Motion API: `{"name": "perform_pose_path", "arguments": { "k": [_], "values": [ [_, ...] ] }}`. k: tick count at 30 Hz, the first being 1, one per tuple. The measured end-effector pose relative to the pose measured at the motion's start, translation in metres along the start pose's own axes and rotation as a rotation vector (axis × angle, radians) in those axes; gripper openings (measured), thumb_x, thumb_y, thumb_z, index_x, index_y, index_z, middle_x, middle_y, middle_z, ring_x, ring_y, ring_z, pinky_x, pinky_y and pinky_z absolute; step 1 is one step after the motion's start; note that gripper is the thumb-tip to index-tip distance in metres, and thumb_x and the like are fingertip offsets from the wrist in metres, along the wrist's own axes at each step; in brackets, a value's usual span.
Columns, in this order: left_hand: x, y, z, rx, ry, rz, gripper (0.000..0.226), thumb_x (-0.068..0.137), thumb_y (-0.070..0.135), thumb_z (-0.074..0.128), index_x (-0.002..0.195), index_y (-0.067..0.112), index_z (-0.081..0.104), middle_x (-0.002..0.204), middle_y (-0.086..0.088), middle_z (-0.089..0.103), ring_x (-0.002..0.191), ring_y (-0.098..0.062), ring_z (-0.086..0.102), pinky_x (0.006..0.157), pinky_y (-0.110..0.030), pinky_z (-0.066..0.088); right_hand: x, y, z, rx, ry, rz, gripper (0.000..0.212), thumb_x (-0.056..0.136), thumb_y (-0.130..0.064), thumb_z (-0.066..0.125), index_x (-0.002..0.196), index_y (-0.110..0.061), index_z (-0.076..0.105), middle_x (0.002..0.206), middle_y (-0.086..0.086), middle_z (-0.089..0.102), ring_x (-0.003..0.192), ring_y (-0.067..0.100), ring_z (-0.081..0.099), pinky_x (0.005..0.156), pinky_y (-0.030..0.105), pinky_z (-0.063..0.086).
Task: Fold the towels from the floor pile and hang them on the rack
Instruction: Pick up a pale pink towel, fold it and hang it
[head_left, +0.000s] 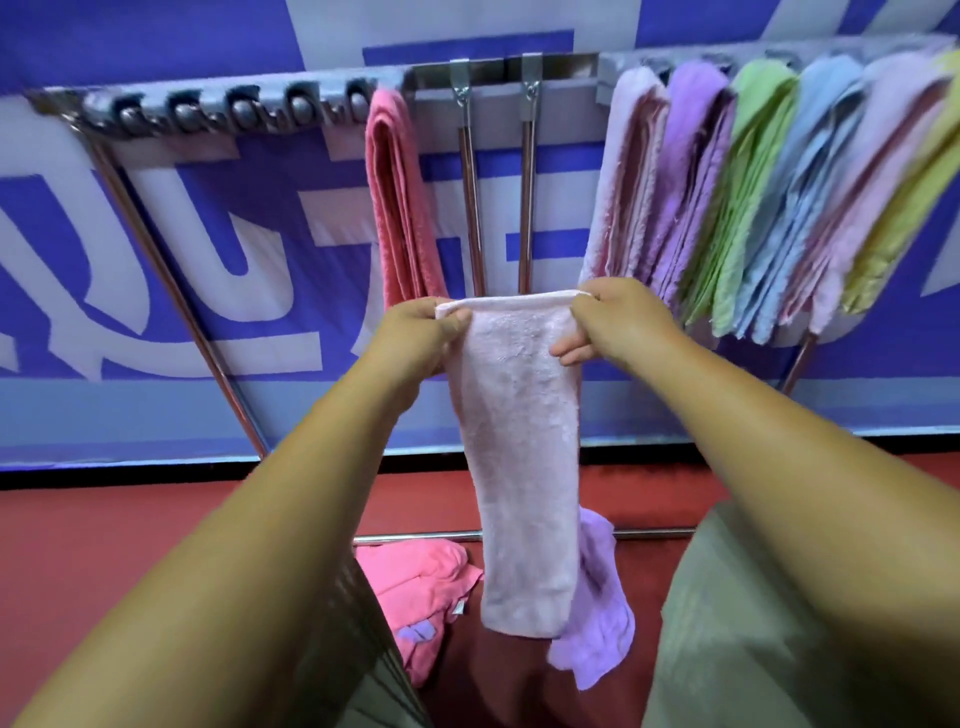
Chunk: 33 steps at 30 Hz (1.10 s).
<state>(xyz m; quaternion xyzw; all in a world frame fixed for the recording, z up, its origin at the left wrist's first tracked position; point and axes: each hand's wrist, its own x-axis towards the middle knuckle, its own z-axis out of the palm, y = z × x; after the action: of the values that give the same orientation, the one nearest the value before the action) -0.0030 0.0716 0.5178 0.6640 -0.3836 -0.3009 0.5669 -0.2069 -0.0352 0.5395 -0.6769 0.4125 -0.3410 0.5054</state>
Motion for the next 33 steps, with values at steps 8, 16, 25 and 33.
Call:
{"name": "perform_pose_path", "arguments": {
  "k": [8, 16, 25, 33],
  "values": [
    [-0.011, 0.118, -0.027, -0.02, 0.049, 0.221, 0.016, 0.102, 0.032, 0.071, 0.109, 0.024, 0.084, 0.09, 0.004, 0.079, 0.077, -0.014, 0.067, 0.071, -0.03, 0.056, -0.005, -0.097, -0.053, -0.173, 0.087, -0.288, 0.023, 0.103, -0.026, 0.06, 0.088, -0.011, 0.068, 0.058, -0.003, 0.064, 0.053, 0.014, 0.06, 0.058, 0.033, 0.047],
    [-0.024, 0.235, -0.043, -0.068, 0.12, 0.377, 0.016, 0.101, 0.034, 0.073, 0.105, 0.022, 0.083, 0.082, 0.008, 0.078, 0.072, -0.01, 0.068, 0.068, -0.029, 0.057, -0.021, -0.204, -0.074, 0.176, 0.108, -0.384, 0.013, 0.1, -0.019, 0.068, 0.094, -0.009, 0.073, 0.085, 0.012, 0.068, 0.074, 0.022, 0.065, 0.072, 0.038, 0.062],
    [-0.03, 0.298, -0.064, -0.153, 0.194, 0.312, 0.022, 0.094, 0.032, 0.081, 0.104, 0.012, 0.08, 0.09, -0.006, 0.077, 0.074, -0.021, 0.072, 0.071, -0.034, 0.061, -0.031, -0.272, -0.081, 0.192, 0.097, -0.383, 0.006, 0.098, -0.014, 0.068, 0.097, -0.011, 0.072, 0.085, 0.01, 0.072, 0.073, 0.026, 0.071, 0.076, 0.052, 0.064],
    [-0.029, 0.295, -0.072, -0.205, 0.149, 0.123, 0.032, 0.088, 0.026, 0.082, 0.112, 0.007, 0.076, 0.094, -0.009, 0.081, 0.064, -0.022, 0.074, 0.061, -0.03, 0.061, -0.036, -0.28, -0.067, 0.253, 0.152, -0.289, 0.017, 0.084, -0.002, 0.063, 0.1, -0.009, 0.065, 0.084, 0.016, 0.061, 0.068, 0.029, 0.064, 0.058, 0.046, 0.058]
  ]
}}
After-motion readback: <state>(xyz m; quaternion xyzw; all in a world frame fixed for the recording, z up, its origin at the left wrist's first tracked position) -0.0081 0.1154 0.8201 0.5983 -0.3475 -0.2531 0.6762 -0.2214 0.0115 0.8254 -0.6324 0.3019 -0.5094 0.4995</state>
